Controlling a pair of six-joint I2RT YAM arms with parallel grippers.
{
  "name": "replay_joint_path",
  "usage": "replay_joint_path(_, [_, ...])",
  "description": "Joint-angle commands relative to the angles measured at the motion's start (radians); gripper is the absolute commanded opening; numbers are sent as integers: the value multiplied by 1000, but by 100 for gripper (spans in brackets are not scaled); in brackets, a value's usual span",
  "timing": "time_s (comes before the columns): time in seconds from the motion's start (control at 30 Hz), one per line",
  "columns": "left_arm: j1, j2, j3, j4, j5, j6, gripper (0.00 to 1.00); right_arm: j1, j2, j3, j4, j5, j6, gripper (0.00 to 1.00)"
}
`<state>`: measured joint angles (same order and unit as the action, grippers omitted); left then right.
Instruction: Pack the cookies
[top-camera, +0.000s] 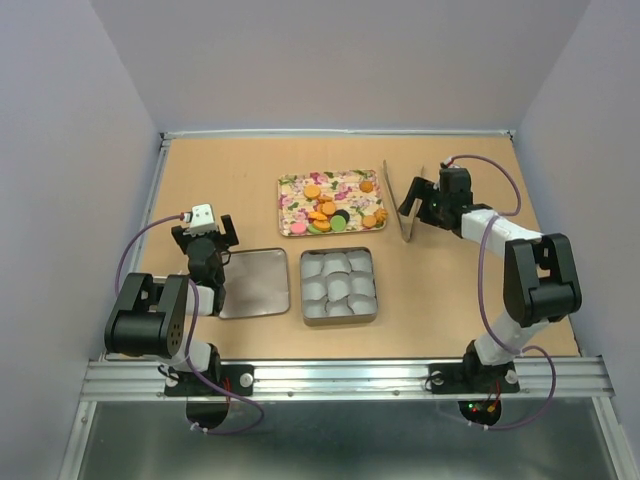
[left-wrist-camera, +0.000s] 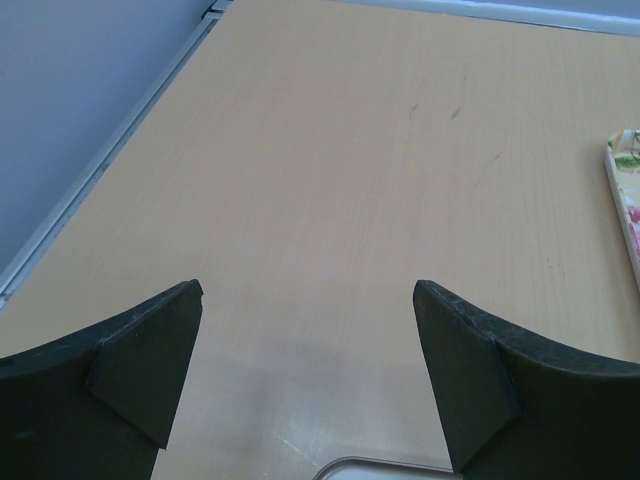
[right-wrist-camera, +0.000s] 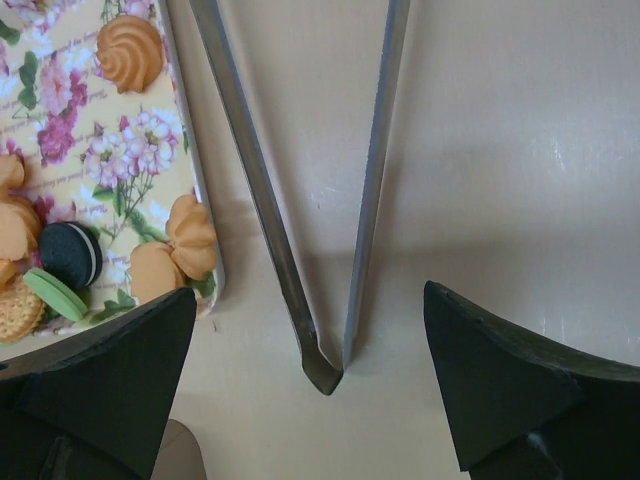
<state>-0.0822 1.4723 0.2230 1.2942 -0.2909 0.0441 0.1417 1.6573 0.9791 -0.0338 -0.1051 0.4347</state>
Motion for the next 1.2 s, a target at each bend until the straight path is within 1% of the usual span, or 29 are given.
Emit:
replay_joint_path(0.0, [7,-15,13,266,1,3,99,13,7,107,-27,-15,-13,100])
replay_joint_path(0.33, [7,-14,13,264,1,3,99,62,93,125,-55,10,-48,100])
replay_joint_path(0.73, [7,-15,13,266,1,3,99,64,131,141,-60,31,-73,100])
replay_joint_path(1.17, [9,-13,13,264,1,3,99,67,182,190,-60,142,-100,100])
